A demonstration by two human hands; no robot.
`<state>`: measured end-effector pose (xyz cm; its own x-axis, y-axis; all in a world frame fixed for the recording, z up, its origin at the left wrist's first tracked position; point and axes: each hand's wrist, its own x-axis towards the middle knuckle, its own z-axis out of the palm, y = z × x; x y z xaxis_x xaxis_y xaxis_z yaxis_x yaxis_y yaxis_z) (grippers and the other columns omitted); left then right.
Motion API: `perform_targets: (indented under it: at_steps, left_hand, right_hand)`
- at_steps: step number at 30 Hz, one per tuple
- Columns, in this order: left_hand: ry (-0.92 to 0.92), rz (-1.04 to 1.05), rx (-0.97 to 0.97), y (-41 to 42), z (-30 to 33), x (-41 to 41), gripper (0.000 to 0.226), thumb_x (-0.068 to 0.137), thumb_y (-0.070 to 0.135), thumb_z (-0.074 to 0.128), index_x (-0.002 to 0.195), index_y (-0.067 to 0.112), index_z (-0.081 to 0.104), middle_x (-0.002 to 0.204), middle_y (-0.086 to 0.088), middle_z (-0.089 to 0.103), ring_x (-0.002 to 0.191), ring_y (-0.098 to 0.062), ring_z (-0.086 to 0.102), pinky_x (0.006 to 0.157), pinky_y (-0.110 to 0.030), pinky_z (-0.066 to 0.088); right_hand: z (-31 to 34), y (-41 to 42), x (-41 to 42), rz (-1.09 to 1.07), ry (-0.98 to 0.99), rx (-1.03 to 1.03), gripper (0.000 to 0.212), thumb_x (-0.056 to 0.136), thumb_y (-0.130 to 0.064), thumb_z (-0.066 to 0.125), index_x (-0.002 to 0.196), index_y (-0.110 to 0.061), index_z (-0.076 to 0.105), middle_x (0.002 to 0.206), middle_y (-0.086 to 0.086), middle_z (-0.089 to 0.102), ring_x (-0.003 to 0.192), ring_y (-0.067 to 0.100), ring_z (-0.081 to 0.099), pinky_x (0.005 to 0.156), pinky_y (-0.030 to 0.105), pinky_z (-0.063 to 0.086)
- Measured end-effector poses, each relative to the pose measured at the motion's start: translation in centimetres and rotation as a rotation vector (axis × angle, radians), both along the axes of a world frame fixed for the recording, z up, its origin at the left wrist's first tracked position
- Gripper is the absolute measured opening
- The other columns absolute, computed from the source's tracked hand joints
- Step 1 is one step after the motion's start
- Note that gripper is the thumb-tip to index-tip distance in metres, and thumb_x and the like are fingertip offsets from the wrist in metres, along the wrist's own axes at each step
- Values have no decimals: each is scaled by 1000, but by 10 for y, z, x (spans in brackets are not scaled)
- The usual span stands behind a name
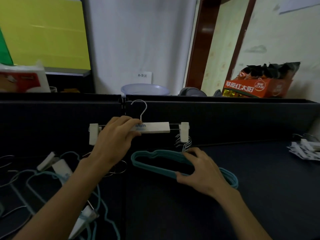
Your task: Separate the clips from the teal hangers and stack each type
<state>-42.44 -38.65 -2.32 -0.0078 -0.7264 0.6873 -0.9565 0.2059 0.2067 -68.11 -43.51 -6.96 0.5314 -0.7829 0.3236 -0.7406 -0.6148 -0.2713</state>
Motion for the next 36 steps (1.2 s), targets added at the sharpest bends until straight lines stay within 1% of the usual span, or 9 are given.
perform_targets:
  at_steps: [6,9,12,14,16,22,25,30,36]
  left_hand:
    - [-8,-21,-3,0,-2,-4,32,84,15,67,116,12,63,110,-5,63,98,-26,54,78,-27,38]
    - [-3,-39,-6,2,-4,-8,32,83,15,67,115,12,63,109,-5,63,97,-27,54,77,-27,39]
    - [33,-65,-4,4,-6,-16,33,83,16,67,116,13,63,109,-4,63,97,-26,53,75,-31,43]
    - [47,-102,1,5,-8,-24,33,83,17,67,116,14,63,109,-3,63,97,-25,53,75,-34,46]
    - [44,-149,-2,6,-11,-36,34,83,17,68,116,14,63,108,-4,63,95,-26,55,74,-37,48]
    - [40,-309,25,10,-19,-96,35,85,17,64,120,15,60,116,-5,62,100,-27,54,76,-38,46]
    - [41,-396,52,13,-25,-132,35,85,18,65,120,17,60,117,-5,61,103,-28,53,78,-39,45]
    - [4,-534,74,18,-34,-195,32,83,17,67,115,17,63,111,-4,63,96,-30,55,70,-39,47]
    - [-3,-640,85,24,-47,-282,32,82,17,69,114,16,64,108,-5,64,93,-32,55,69,-39,46]
  right_hand:
    - [2,2,-1,-15,19,1,71,77,-61,58,137,-26,44,135,-8,39,119,11,39,101,24,33]
    - [3,4,-2,-24,51,-14,75,77,-63,56,140,-24,40,141,-5,37,125,12,36,107,27,30]
    - [5,12,-7,-58,47,-49,83,72,-73,43,139,-24,41,142,-5,37,127,13,35,108,30,29]
    - [5,22,-13,-102,29,-69,87,70,-75,34,139,-24,41,139,-5,41,124,13,38,107,32,32]
    - [5,36,-21,-161,3,-94,84,72,-71,34,138,-21,43,137,-4,44,122,15,41,104,33,35]
    - [-8,94,-70,-387,-87,-133,60,84,-52,53,133,-17,50,127,-6,50,117,13,45,98,32,41]
    - [-21,123,-107,-532,-68,-136,60,82,-52,51,129,-15,55,123,-3,55,113,16,49,95,36,45]
    - [-34,160,-172,-731,-27,-149,57,79,-50,52,120,-12,61,112,2,61,102,23,57,87,40,49]
    - [-50,189,-253,-842,-16,-136,59,78,-51,45,115,-11,64,104,4,63,94,27,59,78,42,52]
